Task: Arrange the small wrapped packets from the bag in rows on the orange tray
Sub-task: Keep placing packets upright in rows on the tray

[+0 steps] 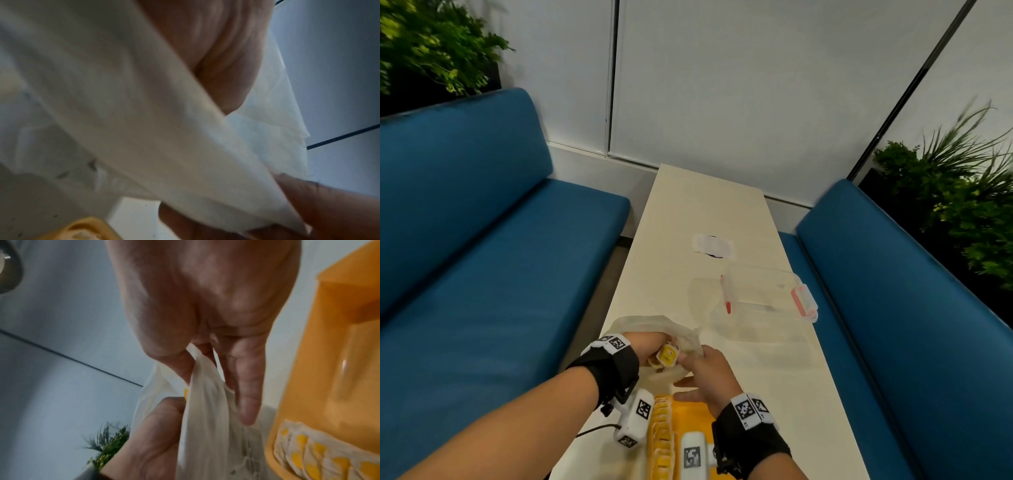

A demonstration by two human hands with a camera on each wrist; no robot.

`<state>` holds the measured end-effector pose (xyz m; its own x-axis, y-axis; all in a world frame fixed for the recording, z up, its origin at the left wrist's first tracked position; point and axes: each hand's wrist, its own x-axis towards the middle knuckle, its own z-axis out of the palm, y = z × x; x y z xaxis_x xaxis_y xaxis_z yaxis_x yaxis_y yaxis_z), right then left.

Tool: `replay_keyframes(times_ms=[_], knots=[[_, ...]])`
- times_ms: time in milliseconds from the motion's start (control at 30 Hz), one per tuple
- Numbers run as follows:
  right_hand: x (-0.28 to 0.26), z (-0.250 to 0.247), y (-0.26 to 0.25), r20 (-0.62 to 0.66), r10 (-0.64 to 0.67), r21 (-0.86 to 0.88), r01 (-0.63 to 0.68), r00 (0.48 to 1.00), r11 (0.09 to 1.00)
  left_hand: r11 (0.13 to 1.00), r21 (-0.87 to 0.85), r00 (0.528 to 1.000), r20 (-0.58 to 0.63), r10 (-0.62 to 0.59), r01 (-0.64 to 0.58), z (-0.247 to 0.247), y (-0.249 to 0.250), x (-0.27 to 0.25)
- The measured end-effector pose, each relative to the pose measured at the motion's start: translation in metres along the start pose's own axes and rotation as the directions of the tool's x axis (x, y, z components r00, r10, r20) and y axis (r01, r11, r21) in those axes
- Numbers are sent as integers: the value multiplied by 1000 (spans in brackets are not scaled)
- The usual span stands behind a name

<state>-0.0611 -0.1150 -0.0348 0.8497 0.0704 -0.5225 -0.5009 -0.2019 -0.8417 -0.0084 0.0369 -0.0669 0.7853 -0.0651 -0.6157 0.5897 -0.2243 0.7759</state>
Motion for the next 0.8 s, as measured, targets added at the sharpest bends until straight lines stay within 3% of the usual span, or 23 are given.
replay_keyframes(times_ms=[200,367,567,800], knots=[[12,10,4,-13,-42,146,43,999,988,957,-277,994,90,-63,86,4,-12,2],[16,15,1,-23,-19,91,21,1000,996,957,-288,997,65,-28,46,4,-15,3],[17,16,-1,-55,-24,28,25,998,999,972,-218,996,35,-83,89,1,-38,32],[13,12,-4,-25,-27,118,30,999,993,970,-227,994,84,-65,83,-9,-18,-5]])
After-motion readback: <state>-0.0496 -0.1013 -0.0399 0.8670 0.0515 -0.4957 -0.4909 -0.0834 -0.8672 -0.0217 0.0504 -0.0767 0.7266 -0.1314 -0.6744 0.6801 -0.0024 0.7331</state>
